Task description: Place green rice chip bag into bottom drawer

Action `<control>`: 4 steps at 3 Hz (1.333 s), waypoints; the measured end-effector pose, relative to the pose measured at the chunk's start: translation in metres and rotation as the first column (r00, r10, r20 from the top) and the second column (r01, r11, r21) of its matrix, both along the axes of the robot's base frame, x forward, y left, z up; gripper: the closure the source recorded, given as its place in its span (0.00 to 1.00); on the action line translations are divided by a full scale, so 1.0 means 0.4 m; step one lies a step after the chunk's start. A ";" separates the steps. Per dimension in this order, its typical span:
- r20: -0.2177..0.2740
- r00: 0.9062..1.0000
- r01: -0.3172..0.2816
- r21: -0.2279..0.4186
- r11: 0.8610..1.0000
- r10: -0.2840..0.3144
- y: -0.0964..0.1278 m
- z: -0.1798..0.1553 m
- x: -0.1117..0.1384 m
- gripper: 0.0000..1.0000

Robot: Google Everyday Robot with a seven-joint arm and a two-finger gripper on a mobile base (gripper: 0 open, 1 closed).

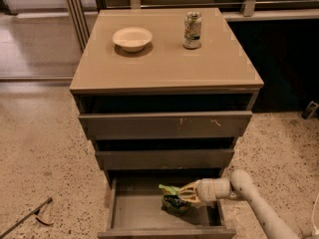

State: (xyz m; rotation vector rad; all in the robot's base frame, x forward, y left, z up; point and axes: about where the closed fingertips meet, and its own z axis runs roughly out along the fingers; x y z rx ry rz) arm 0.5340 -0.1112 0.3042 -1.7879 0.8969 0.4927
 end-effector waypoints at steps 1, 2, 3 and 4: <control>0.012 1.000 0.007 0.004 1.000 -0.007 -0.007 -0.027 0.003 1.00; 0.012 1.000 0.007 0.004 1.000 -0.007 -0.007 -0.027 0.003 0.81; 0.012 1.000 0.007 0.004 1.000 -0.007 -0.007 -0.027 0.003 0.57; 0.012 1.000 0.007 0.004 1.000 -0.007 -0.006 -0.027 0.003 0.34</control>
Offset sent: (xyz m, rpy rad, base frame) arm 0.0010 -0.0023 -0.0095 0.0038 -0.0103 -0.0059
